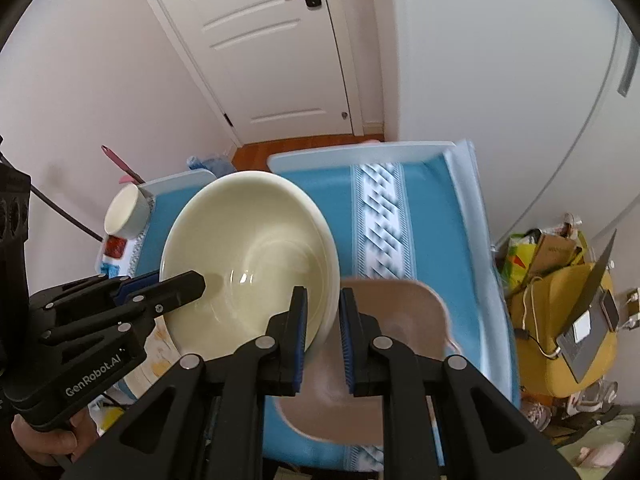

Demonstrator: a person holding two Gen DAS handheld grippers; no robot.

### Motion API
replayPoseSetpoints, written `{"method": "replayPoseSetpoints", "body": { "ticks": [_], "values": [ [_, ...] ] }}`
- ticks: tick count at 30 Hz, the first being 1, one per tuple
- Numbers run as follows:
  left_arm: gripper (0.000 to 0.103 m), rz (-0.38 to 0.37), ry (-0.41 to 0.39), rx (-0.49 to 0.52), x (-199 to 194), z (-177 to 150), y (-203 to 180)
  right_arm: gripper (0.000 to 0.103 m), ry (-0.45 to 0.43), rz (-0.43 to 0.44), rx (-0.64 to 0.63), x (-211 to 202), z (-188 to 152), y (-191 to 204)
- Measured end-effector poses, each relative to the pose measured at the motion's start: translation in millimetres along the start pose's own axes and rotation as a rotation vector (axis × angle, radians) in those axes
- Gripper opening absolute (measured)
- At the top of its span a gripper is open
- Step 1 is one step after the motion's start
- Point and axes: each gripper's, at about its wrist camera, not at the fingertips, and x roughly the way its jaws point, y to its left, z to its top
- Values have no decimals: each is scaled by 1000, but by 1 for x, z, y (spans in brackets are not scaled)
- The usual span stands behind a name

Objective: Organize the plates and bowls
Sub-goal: 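Lift the cream bowl with both grippers and carry it over the basin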

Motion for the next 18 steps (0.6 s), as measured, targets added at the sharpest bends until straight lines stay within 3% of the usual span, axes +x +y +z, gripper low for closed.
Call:
{"method": "replayPoseSetpoints", "body": {
  "ticks": [6, 18],
  "values": [
    [11, 13, 46, -10, 24, -18, -16, 15, 35, 4, -2, 10, -17, -27],
    [11, 79, 150, 9, 71, -31, -20, 14, 128, 0, -13, 55, -43, -45]
  ]
}}
